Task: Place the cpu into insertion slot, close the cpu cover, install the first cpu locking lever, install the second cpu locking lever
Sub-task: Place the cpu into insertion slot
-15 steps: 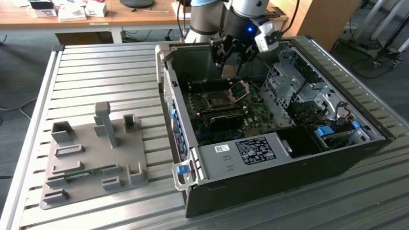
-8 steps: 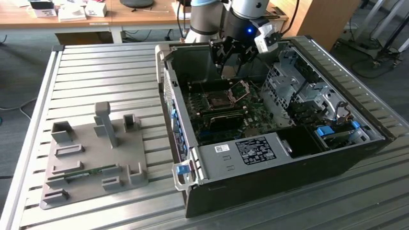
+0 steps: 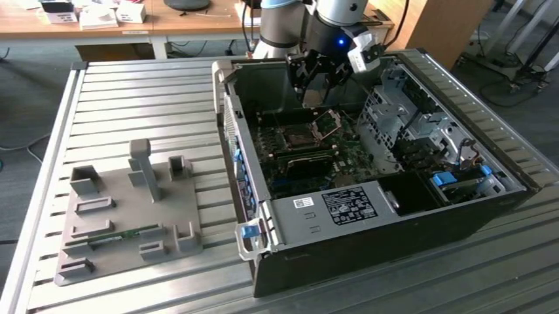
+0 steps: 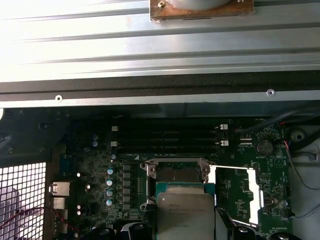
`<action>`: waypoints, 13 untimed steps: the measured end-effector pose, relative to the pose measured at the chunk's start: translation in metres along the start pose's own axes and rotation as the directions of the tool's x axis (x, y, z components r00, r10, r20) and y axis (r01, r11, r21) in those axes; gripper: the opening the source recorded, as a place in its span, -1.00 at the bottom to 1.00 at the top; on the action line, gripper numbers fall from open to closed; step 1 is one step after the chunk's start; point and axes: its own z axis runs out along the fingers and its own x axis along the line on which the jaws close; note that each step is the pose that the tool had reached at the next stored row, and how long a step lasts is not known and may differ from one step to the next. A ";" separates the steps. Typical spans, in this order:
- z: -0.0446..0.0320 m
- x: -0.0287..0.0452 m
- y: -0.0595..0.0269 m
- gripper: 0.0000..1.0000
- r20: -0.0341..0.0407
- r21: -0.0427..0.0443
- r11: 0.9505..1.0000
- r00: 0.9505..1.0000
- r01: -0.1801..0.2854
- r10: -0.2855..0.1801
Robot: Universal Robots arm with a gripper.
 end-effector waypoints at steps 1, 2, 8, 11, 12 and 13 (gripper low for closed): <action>0.0000 0.0000 0.0000 0.08 0.000 0.000 1.000 1.000 0.000 0.000; 0.0000 0.0000 0.0000 0.08 0.000 0.000 1.000 1.000 0.000 0.000; 0.0004 0.0000 0.0000 0.08 0.002 0.000 1.000 1.000 -0.021 0.021; 0.0007 0.0000 -0.0001 0.08 0.004 -0.001 0.999 0.999 -0.044 0.044; 0.0008 0.0000 -0.0001 0.08 0.005 -0.001 0.999 0.999 -0.053 0.053; 0.0008 0.0000 -0.0001 0.08 0.005 -0.001 0.998 0.998 -0.063 0.063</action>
